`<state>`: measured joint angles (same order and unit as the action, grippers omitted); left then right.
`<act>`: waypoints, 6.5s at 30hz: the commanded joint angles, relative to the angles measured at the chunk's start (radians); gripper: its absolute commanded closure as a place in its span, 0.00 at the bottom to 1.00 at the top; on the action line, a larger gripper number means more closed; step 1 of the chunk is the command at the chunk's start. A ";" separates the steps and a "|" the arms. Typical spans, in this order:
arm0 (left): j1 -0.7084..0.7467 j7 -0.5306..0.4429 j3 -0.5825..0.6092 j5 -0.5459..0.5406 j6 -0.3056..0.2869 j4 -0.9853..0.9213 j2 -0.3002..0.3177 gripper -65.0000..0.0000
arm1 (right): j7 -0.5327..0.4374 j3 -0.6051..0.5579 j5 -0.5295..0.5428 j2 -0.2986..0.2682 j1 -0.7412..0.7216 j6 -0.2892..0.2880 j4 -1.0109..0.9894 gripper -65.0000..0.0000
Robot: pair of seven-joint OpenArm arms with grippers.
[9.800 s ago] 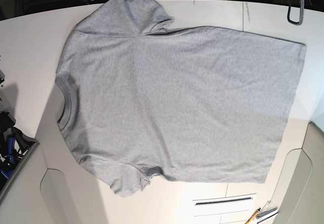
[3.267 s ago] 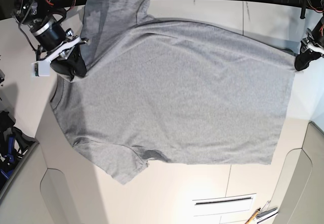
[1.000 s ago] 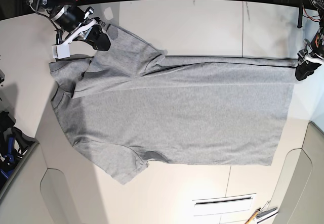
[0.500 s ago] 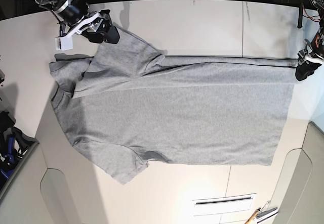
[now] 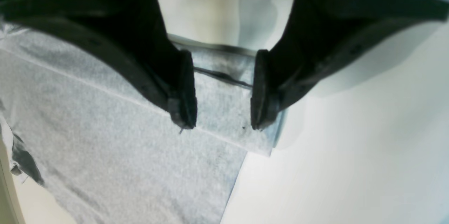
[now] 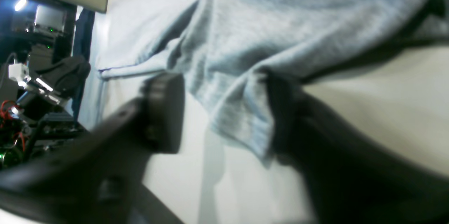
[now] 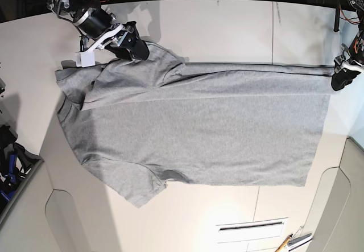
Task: Fold the T-shirt properly
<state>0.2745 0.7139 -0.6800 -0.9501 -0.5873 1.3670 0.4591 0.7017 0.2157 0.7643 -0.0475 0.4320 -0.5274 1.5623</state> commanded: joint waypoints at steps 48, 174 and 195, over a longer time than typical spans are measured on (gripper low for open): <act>-0.003 -0.014 -0.008 -0.017 -0.012 0.014 0.021 0.56 | -0.208 -0.166 -0.428 -0.002 -0.531 0.011 0.064 0.71; 0.338 -0.037 0.129 0.400 0.149 0.513 -0.079 0.53 | 0.008 0.150 -0.405 -0.367 -0.652 -0.005 -0.401 0.49; 0.225 0.001 0.129 0.401 0.149 0.482 -0.079 0.53 | 0.051 -0.077 -0.346 -0.269 -0.718 -0.004 -0.535 1.00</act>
<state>0.4995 0.7345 -0.5426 -0.5419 -0.4377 1.8378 0.3653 0.7067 0.1425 0.4496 -0.3073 -0.2798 -0.5369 1.0275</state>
